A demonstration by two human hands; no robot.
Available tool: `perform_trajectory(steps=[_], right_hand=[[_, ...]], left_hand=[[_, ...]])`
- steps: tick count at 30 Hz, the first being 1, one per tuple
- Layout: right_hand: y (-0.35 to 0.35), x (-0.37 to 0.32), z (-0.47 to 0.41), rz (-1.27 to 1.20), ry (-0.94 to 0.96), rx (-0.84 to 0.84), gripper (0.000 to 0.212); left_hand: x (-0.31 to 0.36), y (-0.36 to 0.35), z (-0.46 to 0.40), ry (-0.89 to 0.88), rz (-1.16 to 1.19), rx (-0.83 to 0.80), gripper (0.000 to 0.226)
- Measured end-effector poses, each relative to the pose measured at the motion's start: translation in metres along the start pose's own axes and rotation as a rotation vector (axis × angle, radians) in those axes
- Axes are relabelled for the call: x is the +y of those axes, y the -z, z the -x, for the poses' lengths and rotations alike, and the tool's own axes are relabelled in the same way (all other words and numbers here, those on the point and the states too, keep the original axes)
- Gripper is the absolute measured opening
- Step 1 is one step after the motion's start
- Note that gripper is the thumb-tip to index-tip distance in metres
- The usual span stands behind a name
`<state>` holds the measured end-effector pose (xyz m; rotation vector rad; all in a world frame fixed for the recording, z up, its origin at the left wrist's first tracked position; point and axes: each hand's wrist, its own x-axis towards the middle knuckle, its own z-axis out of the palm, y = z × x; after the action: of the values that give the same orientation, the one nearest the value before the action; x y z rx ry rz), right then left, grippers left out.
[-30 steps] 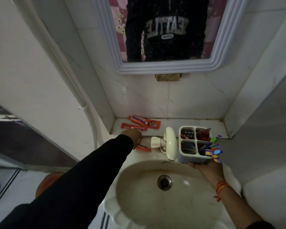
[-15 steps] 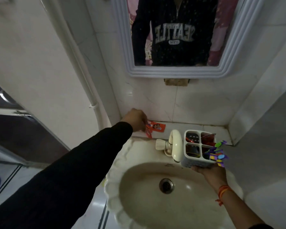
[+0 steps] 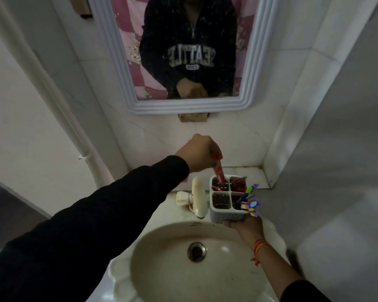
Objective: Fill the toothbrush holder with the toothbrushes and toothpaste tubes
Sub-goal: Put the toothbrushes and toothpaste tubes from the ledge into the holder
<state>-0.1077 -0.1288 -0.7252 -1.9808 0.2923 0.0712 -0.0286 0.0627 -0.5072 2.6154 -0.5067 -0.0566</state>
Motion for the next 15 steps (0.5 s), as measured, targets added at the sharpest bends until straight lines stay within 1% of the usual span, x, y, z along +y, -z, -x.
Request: perform_trajectory(steps=[5,11,15], right_hand=[[0.001,-0.005,0.002,0.008,0.01,0.003,0.06],[0.003,-0.008,0.004,-0.013,0.02,0.0,0.057],[0.003,-0.008,0.004,-0.023,0.042,0.0,0.056]], left_hand=[[-0.007,-0.037,-0.016,-0.009,-0.208,-0.27,0.022],[-0.009,-0.054,-0.028,0.016,-0.333,-0.348,0.019],[-0.008,-0.058,-0.036,0.062,-0.313,-0.404,0.023]])
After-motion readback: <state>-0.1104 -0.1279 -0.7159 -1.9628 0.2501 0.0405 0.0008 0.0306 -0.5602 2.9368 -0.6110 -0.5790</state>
